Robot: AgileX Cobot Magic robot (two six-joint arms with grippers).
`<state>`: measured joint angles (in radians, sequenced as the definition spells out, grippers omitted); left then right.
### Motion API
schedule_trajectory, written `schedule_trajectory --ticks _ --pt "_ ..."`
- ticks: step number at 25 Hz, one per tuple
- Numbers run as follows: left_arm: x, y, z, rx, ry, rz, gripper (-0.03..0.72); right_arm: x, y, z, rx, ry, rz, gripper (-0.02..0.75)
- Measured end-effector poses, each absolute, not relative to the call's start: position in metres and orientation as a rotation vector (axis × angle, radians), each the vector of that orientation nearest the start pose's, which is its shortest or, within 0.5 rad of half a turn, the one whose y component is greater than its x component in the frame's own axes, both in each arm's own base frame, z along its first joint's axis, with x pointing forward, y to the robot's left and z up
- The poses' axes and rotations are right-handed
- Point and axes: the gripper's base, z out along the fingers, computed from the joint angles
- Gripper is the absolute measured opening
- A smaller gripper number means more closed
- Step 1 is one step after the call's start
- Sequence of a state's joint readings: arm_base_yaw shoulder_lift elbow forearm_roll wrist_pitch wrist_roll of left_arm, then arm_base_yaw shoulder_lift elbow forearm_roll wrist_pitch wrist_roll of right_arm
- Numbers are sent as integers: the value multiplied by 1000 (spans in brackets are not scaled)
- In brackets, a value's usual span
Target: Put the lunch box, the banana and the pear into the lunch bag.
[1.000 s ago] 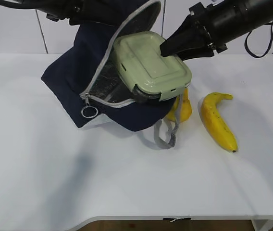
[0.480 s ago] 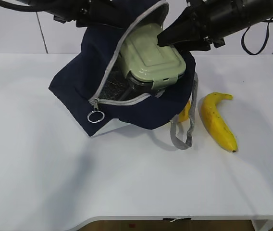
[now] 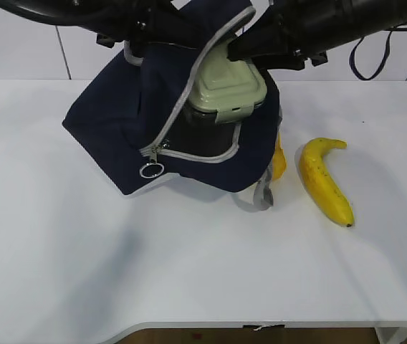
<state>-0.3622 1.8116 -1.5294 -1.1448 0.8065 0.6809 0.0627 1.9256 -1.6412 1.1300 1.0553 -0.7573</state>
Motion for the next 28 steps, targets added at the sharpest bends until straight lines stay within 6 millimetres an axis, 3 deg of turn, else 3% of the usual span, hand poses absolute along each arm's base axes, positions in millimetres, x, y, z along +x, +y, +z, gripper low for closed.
schedule_trajectory --ticks 6,28 --pt "362 -207 324 476 2166 -1191 6 420 108 301 -417 2203 1155 307" --pt "362 -210 332 379 2118 -1315 6 419 110 302 -441 2191 1175 307"
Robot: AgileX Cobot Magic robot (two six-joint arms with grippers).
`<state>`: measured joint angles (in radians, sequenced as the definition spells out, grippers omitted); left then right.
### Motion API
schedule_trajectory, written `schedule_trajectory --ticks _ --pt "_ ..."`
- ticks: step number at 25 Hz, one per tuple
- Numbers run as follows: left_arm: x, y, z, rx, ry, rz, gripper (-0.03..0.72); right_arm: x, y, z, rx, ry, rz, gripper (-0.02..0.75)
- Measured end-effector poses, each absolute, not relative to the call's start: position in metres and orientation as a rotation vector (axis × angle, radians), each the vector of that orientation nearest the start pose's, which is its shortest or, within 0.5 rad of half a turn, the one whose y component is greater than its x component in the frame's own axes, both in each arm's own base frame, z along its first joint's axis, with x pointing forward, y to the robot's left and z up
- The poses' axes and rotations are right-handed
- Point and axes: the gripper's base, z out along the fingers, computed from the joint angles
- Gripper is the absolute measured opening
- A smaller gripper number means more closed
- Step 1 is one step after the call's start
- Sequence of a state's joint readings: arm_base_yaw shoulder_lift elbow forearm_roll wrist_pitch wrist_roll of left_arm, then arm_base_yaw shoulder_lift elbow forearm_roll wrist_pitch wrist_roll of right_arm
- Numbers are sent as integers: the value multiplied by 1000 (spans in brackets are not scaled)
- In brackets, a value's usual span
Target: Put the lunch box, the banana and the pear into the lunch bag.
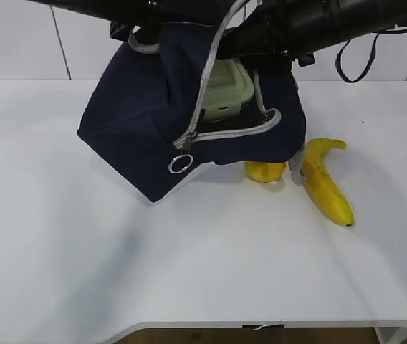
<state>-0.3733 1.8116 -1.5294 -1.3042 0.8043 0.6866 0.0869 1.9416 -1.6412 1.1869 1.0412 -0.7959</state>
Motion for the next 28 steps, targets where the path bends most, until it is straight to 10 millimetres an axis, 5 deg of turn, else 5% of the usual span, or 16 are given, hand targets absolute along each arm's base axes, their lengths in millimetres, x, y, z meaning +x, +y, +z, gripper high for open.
schedule_trajectory --ticks 8,20,28 --pt "363 -211 333 351 2101 -1351 6 419 109 301 -465 2198 1151 307" --pt "378 -221 305 374 2057 -1452 6 419 105 292 -530 2254 1051 307" --pt "392 -202 294 384 1976 -1565 6 423 108 279 -522 2279 1068 307"
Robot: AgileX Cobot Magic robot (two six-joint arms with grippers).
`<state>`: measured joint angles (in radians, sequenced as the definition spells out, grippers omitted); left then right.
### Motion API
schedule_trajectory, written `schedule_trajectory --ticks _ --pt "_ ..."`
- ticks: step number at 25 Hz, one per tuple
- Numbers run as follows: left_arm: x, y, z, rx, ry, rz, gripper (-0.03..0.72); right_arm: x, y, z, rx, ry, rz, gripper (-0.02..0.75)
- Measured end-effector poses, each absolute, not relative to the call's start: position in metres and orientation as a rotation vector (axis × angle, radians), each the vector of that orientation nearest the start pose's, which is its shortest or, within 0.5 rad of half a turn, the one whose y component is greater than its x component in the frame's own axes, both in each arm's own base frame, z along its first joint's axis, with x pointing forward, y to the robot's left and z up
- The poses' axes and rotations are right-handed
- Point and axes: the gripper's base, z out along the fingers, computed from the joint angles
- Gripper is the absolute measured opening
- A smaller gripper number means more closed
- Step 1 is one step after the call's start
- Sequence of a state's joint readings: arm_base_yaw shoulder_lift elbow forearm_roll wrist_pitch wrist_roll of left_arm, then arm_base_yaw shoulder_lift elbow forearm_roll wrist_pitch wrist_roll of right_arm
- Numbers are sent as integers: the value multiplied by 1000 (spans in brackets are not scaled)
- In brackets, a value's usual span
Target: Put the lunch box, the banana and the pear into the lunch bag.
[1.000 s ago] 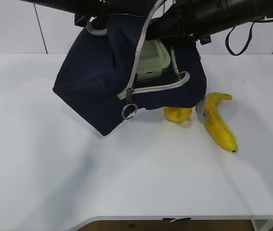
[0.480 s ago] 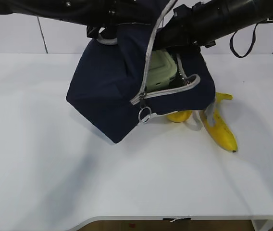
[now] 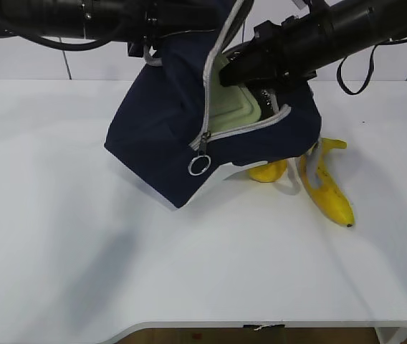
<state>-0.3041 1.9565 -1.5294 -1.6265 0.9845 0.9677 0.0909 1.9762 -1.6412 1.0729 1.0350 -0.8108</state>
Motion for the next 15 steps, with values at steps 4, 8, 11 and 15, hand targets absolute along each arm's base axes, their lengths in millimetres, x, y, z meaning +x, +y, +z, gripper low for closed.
schedule_trajectory --ticks 4,8,11,15 --pt "398 -198 285 372 1943 -1644 6 424 114 276 -532 2280 1070 307" --pt "402 -199 271 375 1939 -1695 6 425 120 271 -554 2288 1041 307" --pt "403 -200 262 391 1940 -1719 6 426 122 266 -549 2296 1036 307" --pt "406 -197 258 408 1931 -1704 6 428 122 260 -548 2307 1039 307"
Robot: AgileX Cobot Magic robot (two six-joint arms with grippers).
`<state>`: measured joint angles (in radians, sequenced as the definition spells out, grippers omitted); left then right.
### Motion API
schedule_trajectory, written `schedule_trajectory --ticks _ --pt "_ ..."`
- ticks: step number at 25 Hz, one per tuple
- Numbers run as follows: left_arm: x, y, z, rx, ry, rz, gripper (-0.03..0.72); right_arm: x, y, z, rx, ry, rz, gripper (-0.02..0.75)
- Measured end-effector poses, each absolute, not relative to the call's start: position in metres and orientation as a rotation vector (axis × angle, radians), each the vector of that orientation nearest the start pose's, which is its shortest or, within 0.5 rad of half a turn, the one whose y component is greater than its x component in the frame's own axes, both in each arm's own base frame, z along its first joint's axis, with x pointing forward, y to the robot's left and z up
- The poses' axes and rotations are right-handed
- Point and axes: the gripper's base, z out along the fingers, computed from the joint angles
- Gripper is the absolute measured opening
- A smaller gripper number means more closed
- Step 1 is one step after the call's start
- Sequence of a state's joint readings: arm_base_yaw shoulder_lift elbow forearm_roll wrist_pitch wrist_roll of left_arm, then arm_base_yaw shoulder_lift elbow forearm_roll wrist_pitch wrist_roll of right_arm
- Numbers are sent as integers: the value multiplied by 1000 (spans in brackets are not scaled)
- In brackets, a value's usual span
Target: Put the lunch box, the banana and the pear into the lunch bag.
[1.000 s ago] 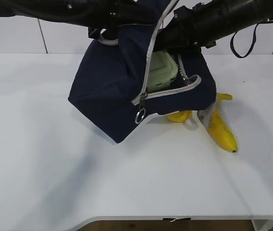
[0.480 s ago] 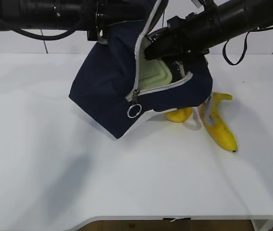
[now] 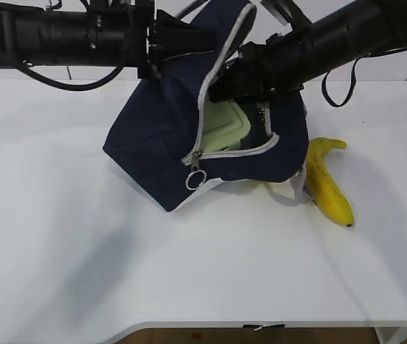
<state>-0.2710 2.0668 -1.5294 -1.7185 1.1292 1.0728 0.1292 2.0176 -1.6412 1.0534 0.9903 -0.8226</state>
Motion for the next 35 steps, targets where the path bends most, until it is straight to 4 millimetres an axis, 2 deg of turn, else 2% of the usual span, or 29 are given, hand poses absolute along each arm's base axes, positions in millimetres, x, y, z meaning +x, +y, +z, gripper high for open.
schedule_trajectory --ticks 8,16,23,28,35 --pt "415 -180 254 371 1914 -1699 6 432 128 256 -524 2287 1035 307" --pt "420 -181 235 353 1935 -1705 6 435 144 240 -544 2301 1025 307" --pt "425 -182 219 319 1953 -1718 6 442 147 221 -521 2305 1030 307" --pt "425 -182 218 318 1953 -1721 6 445 156 210 -514 2290 1040 307" --pt "425 -182 218 318 1950 -1721 5 452 157 192 -455 2301 1065 307"
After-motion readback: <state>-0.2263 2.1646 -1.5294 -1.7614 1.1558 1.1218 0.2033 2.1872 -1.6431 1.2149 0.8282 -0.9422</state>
